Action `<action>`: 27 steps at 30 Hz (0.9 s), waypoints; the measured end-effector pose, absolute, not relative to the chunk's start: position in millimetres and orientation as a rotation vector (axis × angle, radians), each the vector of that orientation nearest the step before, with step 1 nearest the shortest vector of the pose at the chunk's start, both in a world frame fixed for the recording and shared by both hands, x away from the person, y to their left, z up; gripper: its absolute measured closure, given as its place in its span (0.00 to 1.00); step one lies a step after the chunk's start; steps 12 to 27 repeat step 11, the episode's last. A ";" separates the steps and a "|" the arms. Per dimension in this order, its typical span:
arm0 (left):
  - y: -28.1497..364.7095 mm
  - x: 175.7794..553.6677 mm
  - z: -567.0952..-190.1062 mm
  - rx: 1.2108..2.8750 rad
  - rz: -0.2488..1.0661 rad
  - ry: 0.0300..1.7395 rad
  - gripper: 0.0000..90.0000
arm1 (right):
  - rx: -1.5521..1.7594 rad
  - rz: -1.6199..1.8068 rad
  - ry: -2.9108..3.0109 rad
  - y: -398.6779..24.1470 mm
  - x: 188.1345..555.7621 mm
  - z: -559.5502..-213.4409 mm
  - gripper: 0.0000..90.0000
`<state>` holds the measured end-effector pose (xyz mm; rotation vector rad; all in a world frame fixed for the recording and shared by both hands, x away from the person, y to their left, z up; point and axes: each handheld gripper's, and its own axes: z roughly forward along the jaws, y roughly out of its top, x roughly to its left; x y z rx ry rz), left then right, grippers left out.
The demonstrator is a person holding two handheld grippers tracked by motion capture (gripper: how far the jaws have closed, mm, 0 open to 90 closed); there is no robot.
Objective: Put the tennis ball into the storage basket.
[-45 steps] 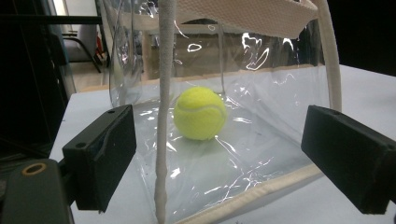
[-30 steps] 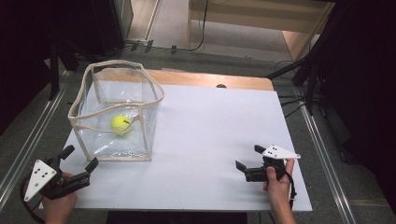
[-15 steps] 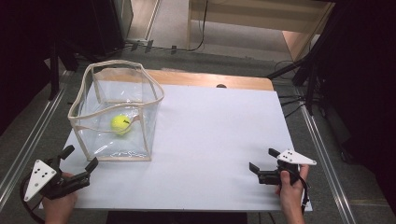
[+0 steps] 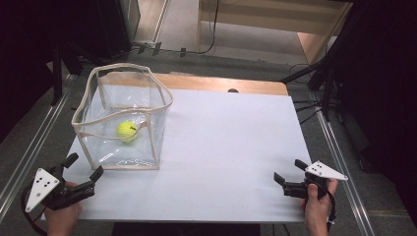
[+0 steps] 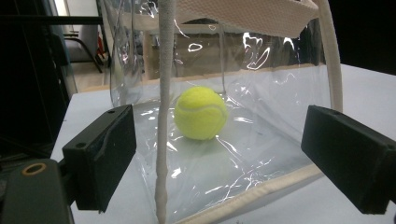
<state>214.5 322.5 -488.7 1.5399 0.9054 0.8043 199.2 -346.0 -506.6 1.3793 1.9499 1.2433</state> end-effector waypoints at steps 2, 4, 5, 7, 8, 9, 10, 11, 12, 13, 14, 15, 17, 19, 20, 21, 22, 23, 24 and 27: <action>322.5 214.5 -488.7 1.540 0.804 0.904 0.12 | 1.383 1.247 1.940 -347.6 197.5 -508.2 0.00; 322.6 214.7 -488.7 1.542 0.804 0.902 0.12 | 1.380 1.239 1.929 -349.3 195.5 -509.4 0.00; 322.6 214.5 -488.7 1.540 0.804 0.905 0.12 | 1.388 1.244 1.923 -350.5 193.9 -509.5 0.00; 322.7 214.5 -488.7 1.540 0.803 0.904 0.12 | 1.392 1.252 1.911 -353.1 191.7 -509.9 0.00; 322.7 214.7 -488.7 1.538 0.803 0.904 0.12 | 1.396 1.255 1.908 -354.1 190.8 -510.2 0.00; 322.7 214.7 -488.7 1.538 0.802 0.904 0.12 | 1.406 1.255 1.907 -354.9 189.9 -510.4 0.00; 322.8 214.8 -488.6 1.540 0.803 0.903 0.12 | 1.399 1.261 1.909 -356.1 190.2 -511.0 0.00; 322.7 214.8 -488.7 1.539 0.802 0.902 0.12 | 1.404 1.268 1.910 -356.4 189.8 -511.1 0.00; 322.7 214.8 -488.7 1.539 0.802 0.902 0.12 | 1.404 1.268 1.910 -356.4 189.8 -511.1 0.00; 322.7 214.8 -488.7 1.539 0.802 0.902 0.12 | 1.404 1.268 1.910 -356.4 189.8 -511.1 0.00; 322.7 214.8 -488.7 1.539 0.802 0.902 0.12 | 1.404 1.268 1.910 -356.4 189.8 -511.1 0.00; 322.7 214.8 -488.7 1.539 0.802 0.902 0.12 | 1.404 1.268 1.910 -356.4 189.8 -511.1 0.00; 322.7 214.8 -488.7 1.539 0.802 0.902 0.12 | 1.404 1.268 1.910 -356.4 189.8 -511.1 0.00; 322.7 214.8 -488.7 1.539 0.802 0.902 0.12 | 1.404 1.268 1.910 -356.4 189.8 -511.1 0.00; 322.7 214.8 -488.7 1.539 0.802 0.902 0.12 | 1.404 1.268 1.910 -356.4 189.8 -511.1 0.00; 322.7 214.8 -488.7 1.539 0.802 0.902 0.12 | 1.404 1.268 1.910 -356.4 189.8 -511.1 0.00; 322.7 214.8 -488.7 1.539 0.802 0.902 0.12 | 1.404 1.268 1.910 -356.4 189.8 -511.1 0.00; 322.7 214.8 -488.7 1.539 0.802 0.902 0.12 | 1.404 1.268 1.910 -356.4 189.8 -511.1 0.00; 322.7 214.8 -488.7 1.539 0.802 0.902 0.12 | 1.404 1.268 1.910 -356.4 189.8 -511.1 0.00; 322.7 214.8 -488.7 1.539 0.802 0.902 0.12 | 1.404 1.268 1.910 -356.4 189.8 -511.1 0.00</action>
